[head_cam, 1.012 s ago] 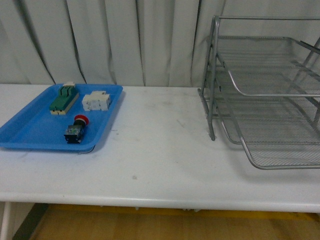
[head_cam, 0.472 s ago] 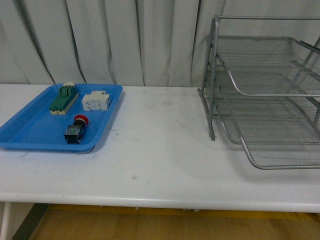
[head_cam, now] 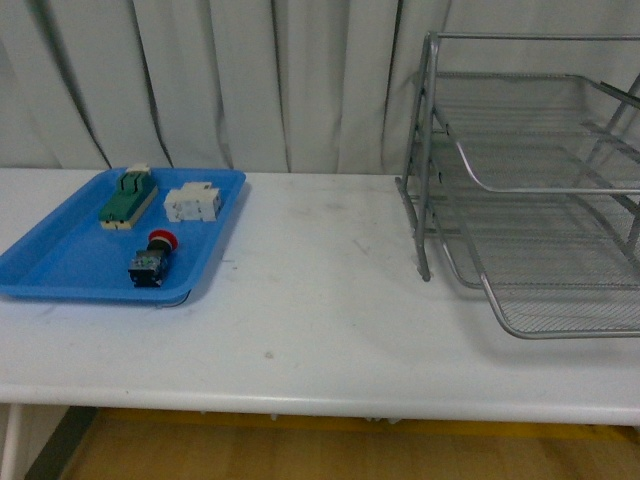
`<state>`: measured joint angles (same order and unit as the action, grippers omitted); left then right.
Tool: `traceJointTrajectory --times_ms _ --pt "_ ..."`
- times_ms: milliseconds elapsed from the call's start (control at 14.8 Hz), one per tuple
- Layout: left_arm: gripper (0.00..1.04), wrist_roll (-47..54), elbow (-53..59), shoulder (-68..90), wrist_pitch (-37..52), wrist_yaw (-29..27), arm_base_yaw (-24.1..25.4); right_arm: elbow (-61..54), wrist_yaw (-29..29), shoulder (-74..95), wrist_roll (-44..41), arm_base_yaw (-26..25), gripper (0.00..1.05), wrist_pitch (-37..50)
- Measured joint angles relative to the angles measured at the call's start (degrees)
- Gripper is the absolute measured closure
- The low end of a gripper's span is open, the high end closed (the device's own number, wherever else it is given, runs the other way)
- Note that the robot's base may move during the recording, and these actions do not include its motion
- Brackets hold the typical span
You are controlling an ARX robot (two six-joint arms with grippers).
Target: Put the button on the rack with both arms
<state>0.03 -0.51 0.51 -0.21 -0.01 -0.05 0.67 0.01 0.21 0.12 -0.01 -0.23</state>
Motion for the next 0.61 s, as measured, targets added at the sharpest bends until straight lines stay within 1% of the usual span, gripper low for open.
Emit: traceJointTrajectory --times_ms 135,202,270,338,405,540,608 --pt "0.07 0.0 0.0 0.0 0.0 0.0 0.0 -0.02 0.0 0.0 0.02 0.0 0.06 0.0" --pt "0.07 -1.88 -2.01 1.38 -6.8 -2.71 -0.79 -0.02 0.0 0.0 0.02 0.0 0.06 0.02" --pt "0.07 -5.42 -6.69 9.97 -13.79 -5.57 -0.94 -0.02 0.04 0.02 0.02 0.0 0.07 0.0" --pt "0.07 -8.5 -10.58 21.11 -7.76 -3.93 3.76 0.0 -0.13 0.0 0.0 0.0 0.06 0.09" --pt "0.07 -9.16 -12.68 28.57 -0.94 -2.23 5.79 0.0 -0.02 0.02 0.0 0.0 0.06 0.0" --pt "0.07 -9.07 -19.67 50.82 15.37 -0.46 5.44 -0.02 -0.02 0.0 0.0 0.0 0.06 0.04" --pt "0.07 -8.66 -25.16 63.08 21.57 -0.42 4.42 -0.02 -0.02 0.0 0.0 0.0 0.06 0.02"
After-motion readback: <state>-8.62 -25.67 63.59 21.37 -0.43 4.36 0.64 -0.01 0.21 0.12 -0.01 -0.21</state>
